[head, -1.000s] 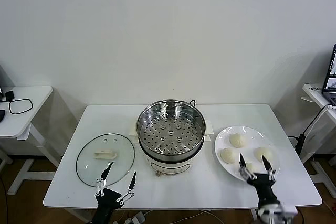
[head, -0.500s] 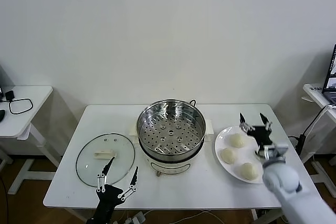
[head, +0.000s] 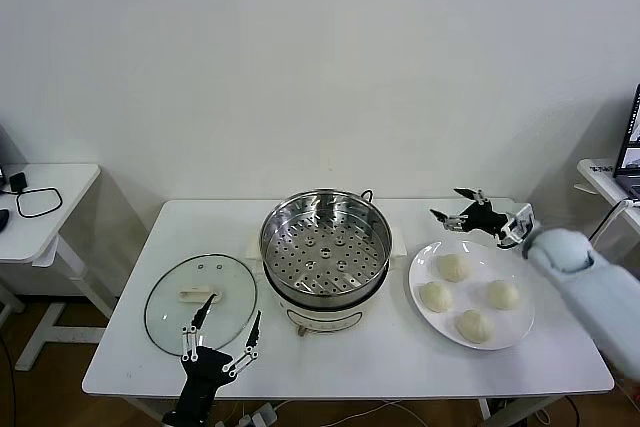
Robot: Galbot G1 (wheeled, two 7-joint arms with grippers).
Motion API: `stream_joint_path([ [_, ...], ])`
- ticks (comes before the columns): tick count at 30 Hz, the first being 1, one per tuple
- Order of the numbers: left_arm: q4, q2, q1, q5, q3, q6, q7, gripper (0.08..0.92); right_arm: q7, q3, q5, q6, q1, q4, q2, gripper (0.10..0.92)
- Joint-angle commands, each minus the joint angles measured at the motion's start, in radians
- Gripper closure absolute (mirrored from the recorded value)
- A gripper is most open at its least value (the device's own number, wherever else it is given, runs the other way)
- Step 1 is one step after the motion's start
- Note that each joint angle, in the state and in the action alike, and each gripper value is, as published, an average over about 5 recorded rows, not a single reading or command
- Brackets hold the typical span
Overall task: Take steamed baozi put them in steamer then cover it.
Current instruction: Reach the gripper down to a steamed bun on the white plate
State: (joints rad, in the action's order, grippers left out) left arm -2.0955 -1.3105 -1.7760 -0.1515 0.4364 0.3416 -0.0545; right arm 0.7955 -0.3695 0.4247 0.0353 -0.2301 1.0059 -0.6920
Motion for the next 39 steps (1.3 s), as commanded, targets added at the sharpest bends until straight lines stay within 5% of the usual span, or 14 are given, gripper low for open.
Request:
stream_joint_path([
  [1, -0.003, -0.001, -0.001, 0.004, 0.001, 0.0, 0.0, 0.177, 0.491, -0.235, -0.252, 0.007, 0.293, -0.205, 0.0, 0.203],
  [9, -0.002, -0.006, -0.006, 0.007, 0.01, 0.002, -0.002, 0.177, 0.586, -0.278, -0.514, 0.053, 0.337, -0.3, -0.133, 0.203],
  [39, 0.007, -0.018, -0.022, 0.012, 0.009, 0.014, -0.008, 0.177, 0.412, -0.274, -0.651, 0.138, 0.269, -0.453, -0.312, 0.245],
])
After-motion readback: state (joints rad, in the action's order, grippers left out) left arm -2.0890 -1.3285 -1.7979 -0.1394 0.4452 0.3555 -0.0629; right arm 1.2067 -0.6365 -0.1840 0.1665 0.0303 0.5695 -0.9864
